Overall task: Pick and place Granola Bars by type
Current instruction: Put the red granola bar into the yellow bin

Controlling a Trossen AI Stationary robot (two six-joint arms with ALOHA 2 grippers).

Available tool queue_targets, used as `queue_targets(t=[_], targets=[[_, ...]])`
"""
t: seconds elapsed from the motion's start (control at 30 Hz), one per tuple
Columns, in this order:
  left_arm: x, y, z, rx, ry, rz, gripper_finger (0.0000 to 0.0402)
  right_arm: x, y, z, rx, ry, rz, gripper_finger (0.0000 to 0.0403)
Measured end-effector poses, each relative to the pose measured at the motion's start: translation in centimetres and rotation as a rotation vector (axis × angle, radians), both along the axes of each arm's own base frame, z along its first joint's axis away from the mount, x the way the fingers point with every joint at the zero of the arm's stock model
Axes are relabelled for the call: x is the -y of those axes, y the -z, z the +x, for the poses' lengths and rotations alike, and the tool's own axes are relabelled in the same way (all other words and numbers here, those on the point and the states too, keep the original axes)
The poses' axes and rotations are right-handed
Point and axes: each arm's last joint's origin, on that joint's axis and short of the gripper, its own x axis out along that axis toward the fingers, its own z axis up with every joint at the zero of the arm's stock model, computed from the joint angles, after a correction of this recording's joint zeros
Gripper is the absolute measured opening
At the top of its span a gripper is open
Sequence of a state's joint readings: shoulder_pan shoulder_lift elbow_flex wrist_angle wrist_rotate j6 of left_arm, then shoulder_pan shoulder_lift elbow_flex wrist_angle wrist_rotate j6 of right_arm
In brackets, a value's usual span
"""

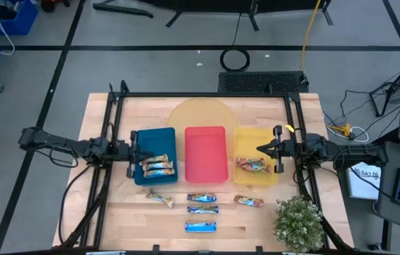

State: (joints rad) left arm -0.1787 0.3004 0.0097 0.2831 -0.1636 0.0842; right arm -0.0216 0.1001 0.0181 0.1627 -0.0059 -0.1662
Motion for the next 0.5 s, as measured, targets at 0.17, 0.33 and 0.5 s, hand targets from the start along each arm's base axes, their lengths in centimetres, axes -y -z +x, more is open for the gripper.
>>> queue_targets(t=[0.17,0.33,0.5], targets=[[-0.03,0.01,0.0,-0.001,-0.013,-0.081,0.0033,0.01,-0.24,-0.02,0.025,0.005,-0.015,0.0],[-0.04,0.01,0.0,-0.002,-0.013,-0.088,0.0044,0.01,-0.66,-0.05,0.062,0.008,-0.038,0.0],[-0.03,0.0,0.0,-0.002,-0.013,-0.089,0.0046,0.13,-0.51,0.5,-0.037,0.062,-0.033,0.0]])
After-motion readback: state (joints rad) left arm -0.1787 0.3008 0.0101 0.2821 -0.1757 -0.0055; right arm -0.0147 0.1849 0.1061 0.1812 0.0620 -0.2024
